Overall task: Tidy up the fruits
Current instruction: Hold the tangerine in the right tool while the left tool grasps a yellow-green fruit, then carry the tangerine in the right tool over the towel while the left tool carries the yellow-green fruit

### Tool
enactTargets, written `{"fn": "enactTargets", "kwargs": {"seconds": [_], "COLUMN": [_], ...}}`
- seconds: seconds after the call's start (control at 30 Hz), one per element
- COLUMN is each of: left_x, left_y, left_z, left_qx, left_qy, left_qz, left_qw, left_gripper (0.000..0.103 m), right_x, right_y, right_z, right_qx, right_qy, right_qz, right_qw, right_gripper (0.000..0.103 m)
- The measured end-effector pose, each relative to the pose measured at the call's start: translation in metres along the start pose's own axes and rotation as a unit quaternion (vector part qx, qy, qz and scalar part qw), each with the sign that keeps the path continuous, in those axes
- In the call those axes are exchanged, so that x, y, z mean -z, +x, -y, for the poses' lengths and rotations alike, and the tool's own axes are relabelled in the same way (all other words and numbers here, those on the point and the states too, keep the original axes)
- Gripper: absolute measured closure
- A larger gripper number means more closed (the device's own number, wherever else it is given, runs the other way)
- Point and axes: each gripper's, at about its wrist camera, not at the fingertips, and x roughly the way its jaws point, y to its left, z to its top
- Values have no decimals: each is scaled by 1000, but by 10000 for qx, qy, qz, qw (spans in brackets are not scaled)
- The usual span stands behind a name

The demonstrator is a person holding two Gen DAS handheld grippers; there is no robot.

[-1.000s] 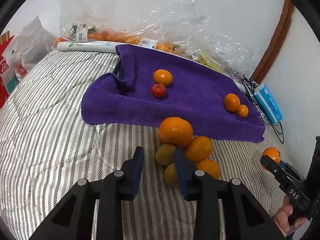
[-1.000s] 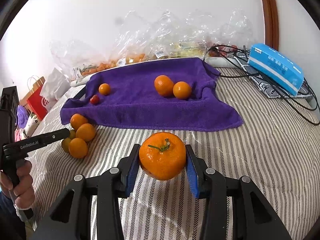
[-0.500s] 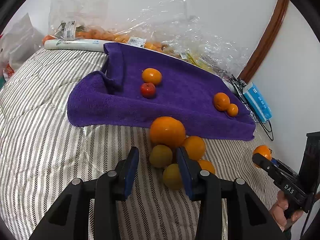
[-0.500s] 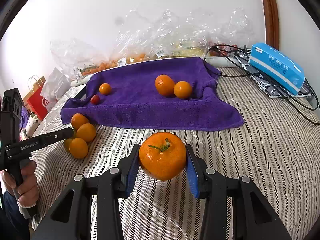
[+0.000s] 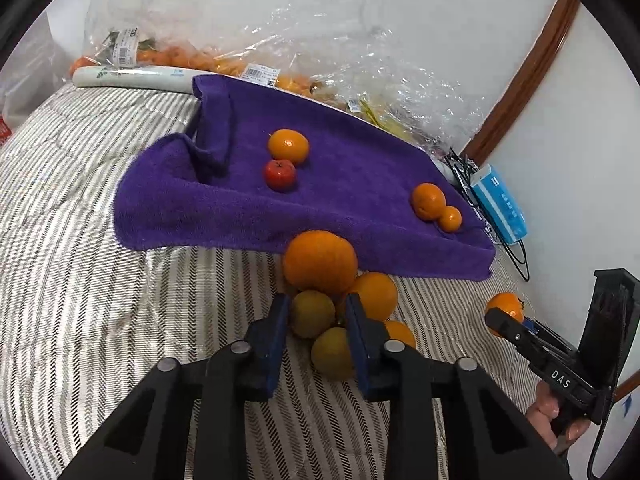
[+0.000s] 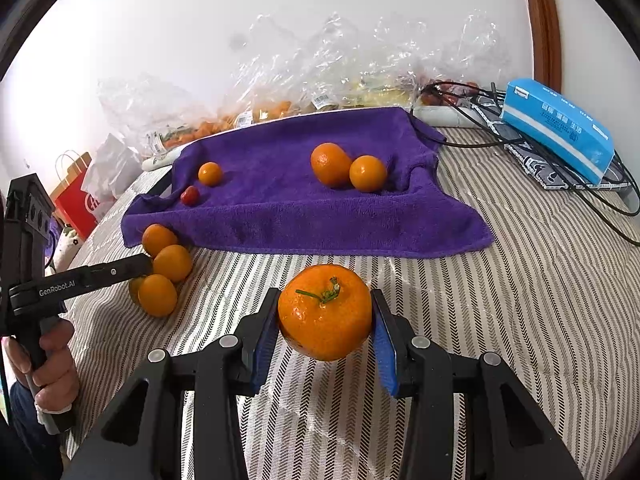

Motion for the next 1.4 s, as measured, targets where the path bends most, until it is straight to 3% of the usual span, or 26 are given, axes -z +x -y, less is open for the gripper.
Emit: {"fn": "enactTargets", "kwargs": {"seconds": [0.23,0.33,0.53,0.67,0.87,1.3,1.4], "left_x": [0,1,2,4,3,1,1], "left_y": [-4,4,3,-7,-3,-29,-29], "left_z": [-8,-6,-1,-6,-11,-16,-14], "left_qx": [-23,-117,-300,-227,-332,83,7], "left_qy": [-165,-76,57,-67,-255,-399,-346], "left_qz": [17,-148,-30,169,97,750,766], "left_qw": [9999,9998,9995,9996,9991,9963,9965], "left_gripper": [82,79,79,79,79,80,80], "right_x": [-1,-1,-1,-1,0,4,4], "right_y": [0,1,1,-1,-1,-12,-13], "right_z": [1,0,-1,1,0,-3,-2], "right_qx": [-6,-14,-9,-33,-36,-193,-164], "right_qy": [26,16,13,67,58,-28,11], "right_qz": [15,-14,20,53,62,299,336], "right_qw": [10000,10000,10000,10000,10000,9994,9993], "right_gripper": [60,60,60,60,60,60,60]}}
